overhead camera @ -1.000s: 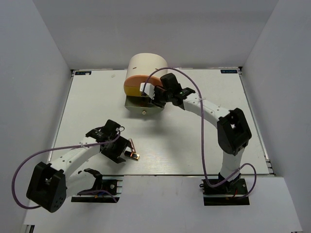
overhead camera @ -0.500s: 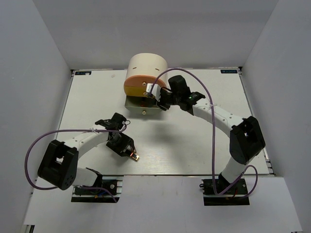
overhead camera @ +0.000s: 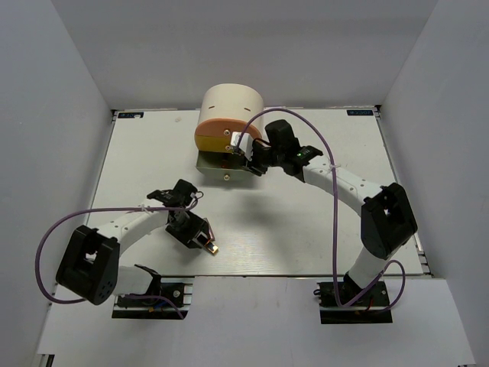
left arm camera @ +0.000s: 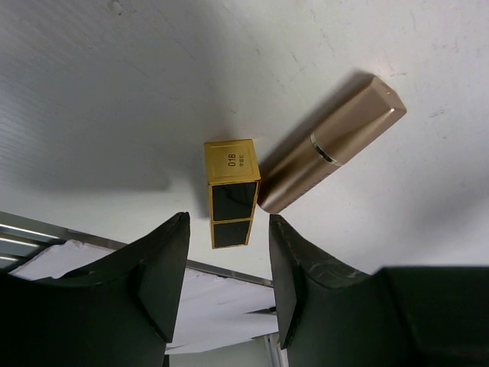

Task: Organize the makeup

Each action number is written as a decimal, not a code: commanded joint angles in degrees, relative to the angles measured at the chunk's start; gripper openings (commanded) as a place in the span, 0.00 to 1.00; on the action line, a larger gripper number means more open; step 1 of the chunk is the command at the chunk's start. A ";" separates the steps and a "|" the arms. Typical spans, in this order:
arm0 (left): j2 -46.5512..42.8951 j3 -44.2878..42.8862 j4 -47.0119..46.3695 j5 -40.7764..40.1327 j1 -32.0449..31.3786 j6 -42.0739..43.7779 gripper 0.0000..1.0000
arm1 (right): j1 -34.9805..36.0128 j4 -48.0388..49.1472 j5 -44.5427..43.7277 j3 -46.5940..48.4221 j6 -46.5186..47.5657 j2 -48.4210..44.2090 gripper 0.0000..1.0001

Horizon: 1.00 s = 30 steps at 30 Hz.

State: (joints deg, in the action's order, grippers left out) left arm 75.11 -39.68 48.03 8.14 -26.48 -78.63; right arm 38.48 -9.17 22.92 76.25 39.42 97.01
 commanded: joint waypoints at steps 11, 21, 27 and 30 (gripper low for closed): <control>5.04 -1.01 -0.31 0.74 0.20 4.62 0.58 | -0.34 2.05 1.52 -0.92 -0.84 -1.91 0.42; 7.86 -2.15 -0.13 0.47 0.20 6.47 0.47 | -0.77 2.23 2.31 -1.63 -1.19 -2.62 0.42; 3.12 -4.44 2.33 -0.50 0.20 7.43 0.19 | -1.12 2.40 4.15 -2.68 -2.24 -4.37 0.40; -1.53 -7.42 1.46 -0.06 0.20 10.23 0.11 | -1.56 4.06 5.12 -4.52 -3.21 -5.87 0.28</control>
State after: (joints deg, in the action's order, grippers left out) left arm 78.67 -43.03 50.00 8.23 -26.37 -71.26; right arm 37.56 -8.40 25.67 72.90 37.98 94.63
